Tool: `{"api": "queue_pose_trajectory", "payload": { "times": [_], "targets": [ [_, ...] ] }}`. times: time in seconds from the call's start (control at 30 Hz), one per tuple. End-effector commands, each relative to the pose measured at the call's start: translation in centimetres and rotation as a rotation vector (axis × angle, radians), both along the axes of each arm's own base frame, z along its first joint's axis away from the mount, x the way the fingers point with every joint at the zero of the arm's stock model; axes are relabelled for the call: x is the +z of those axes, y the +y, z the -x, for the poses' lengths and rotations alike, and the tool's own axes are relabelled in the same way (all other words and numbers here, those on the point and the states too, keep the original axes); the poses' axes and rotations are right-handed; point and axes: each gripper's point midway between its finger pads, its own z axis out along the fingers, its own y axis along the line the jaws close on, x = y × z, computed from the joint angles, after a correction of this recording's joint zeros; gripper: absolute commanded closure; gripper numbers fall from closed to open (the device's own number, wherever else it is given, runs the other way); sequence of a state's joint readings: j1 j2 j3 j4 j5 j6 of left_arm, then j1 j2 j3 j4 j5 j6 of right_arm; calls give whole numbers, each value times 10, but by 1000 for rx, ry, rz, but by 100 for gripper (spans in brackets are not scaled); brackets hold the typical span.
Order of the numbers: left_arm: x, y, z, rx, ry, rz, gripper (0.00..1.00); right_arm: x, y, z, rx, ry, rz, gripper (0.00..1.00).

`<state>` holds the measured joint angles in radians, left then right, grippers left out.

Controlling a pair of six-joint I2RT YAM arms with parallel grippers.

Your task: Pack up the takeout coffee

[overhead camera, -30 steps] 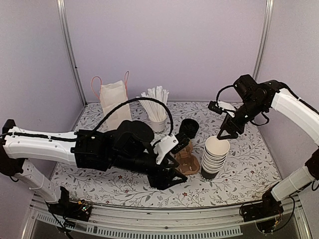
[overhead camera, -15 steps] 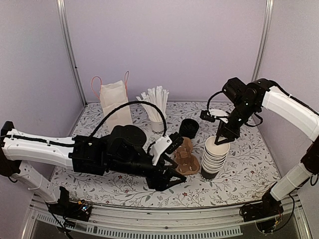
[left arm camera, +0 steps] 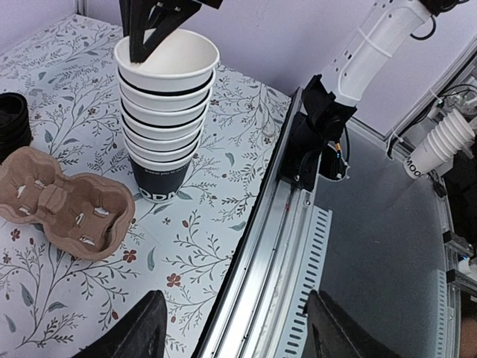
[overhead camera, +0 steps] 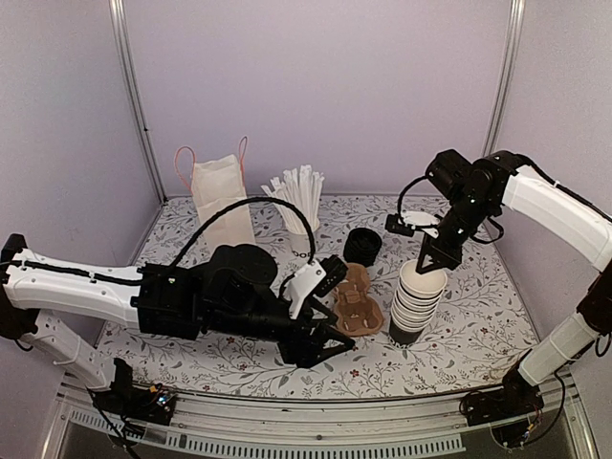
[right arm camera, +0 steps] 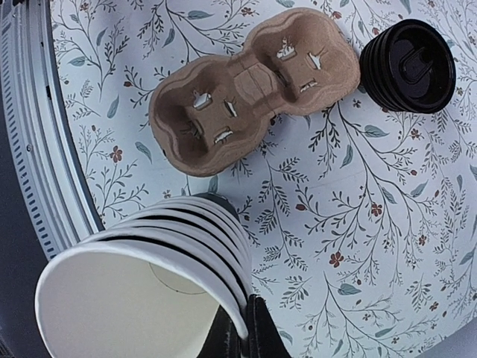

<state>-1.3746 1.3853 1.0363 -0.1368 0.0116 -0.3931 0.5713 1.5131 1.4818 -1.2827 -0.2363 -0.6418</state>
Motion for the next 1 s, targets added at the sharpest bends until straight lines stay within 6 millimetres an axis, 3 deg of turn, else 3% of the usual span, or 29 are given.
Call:
{"api": "queue_pose_trajectory", "payload": {
  "times": [0.0,0.37,0.67,0.83,0.87,0.97],
  "targets": [
    [10,1,5,-5,-11,38,34,-7,-16,-23,-59,-67,82,100],
    [12,1,5,-5,-12,54,33,27,-69,-104,-284,-177,47,100],
    [8,3,5,-1,-2,61,34,29,-110,-175,-474,-105,-78,100],
    [7,7,6,4,4,65,33,17,-121,-196,-542,-69,-98,100],
    [7,8,6,5,4,68,33,15,-122,-199,-556,-61,-99,97],
    [6,9,6,7,7,71,33,11,-124,-204,-587,-51,-92,74]
  ]
}}
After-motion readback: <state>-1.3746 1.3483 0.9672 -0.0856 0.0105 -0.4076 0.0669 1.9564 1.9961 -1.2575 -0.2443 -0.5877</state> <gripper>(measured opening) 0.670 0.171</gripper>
